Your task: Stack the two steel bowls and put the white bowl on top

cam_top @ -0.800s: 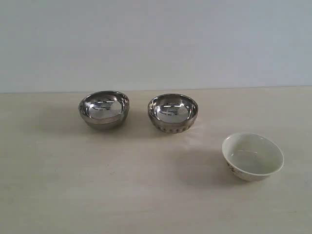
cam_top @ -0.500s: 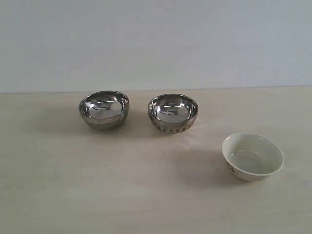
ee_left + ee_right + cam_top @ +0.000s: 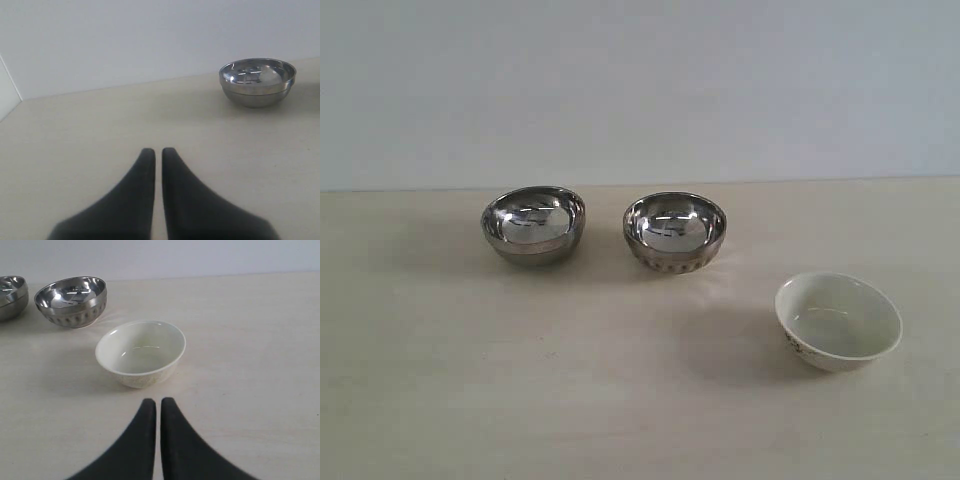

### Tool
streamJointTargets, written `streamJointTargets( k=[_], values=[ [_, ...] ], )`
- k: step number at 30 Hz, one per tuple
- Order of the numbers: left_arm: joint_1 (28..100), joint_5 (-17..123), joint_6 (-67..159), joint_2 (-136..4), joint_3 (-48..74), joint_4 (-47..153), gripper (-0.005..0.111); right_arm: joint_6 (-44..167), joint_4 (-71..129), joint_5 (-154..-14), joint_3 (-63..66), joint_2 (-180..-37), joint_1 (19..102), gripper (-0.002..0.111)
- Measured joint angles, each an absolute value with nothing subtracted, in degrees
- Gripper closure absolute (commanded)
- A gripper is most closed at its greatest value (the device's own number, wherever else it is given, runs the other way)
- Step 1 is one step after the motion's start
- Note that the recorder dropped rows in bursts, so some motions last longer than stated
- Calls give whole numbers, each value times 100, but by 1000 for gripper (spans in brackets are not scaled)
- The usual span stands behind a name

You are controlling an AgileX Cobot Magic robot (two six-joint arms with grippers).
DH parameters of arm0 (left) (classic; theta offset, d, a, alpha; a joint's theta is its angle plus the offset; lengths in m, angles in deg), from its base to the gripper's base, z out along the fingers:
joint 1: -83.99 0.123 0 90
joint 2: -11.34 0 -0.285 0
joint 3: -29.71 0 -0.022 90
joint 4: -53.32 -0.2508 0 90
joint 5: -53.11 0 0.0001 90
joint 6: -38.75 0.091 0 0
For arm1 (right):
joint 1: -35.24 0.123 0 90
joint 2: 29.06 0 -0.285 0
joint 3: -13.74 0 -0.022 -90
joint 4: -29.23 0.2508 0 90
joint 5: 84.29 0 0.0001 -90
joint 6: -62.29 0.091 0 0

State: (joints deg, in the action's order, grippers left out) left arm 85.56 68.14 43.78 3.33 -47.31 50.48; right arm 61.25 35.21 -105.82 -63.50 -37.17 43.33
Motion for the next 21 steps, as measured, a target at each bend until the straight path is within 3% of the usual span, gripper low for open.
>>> streamJointTargets(
  k=[8,16,21],
  values=[
    [8556,6814,4378,333,-4731,5048,103,6177,3521,-10582,-6350,-3717,4333,108],
    [8556,6814,4378,333,-4731,5048,103,8805,4955,-10604,-6350,-3717,4333,108],
    [8556,6814,4378,333,-4731,5048,103,9105,5085,-10413,-6350,-3717,4333,108]
  ],
)
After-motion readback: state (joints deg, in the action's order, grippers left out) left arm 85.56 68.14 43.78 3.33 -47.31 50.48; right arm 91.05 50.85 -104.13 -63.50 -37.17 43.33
